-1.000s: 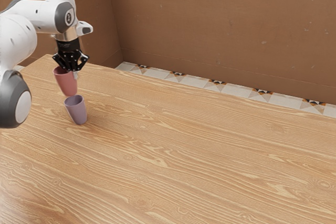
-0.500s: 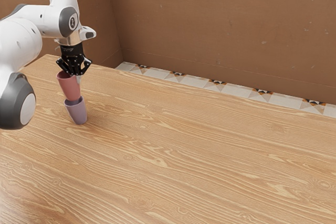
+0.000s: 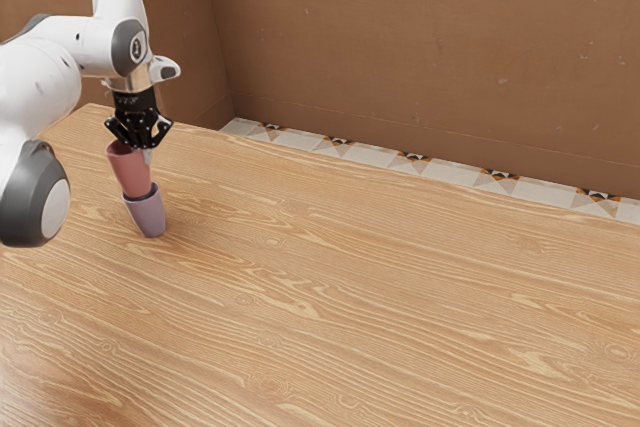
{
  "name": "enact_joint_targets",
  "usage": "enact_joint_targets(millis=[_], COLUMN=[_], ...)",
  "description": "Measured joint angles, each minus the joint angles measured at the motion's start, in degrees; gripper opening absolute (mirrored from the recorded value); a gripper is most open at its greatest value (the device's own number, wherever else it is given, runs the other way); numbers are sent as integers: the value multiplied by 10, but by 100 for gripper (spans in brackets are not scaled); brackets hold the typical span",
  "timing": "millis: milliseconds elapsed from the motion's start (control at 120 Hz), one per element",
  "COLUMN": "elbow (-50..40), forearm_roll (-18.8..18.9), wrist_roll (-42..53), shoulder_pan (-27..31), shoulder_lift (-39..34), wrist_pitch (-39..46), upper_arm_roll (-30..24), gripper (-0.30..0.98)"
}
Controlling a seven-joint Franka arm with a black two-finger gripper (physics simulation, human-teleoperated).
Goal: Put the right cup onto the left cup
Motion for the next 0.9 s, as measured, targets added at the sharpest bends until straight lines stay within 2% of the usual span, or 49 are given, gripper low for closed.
enact_joint_targets(millis=[483, 708, 900], elbow=[0, -1, -11], forearm_roll=[-8, -18, -21], wrist_roll=[0, 9, 15], shoulder_pan=[2, 0, -2], shoulder_lift=[16, 19, -4], wrist_pitch=[6, 18, 20], upper_arm_roll=[-1, -2, -4], gripper=[-9, 36, 55])
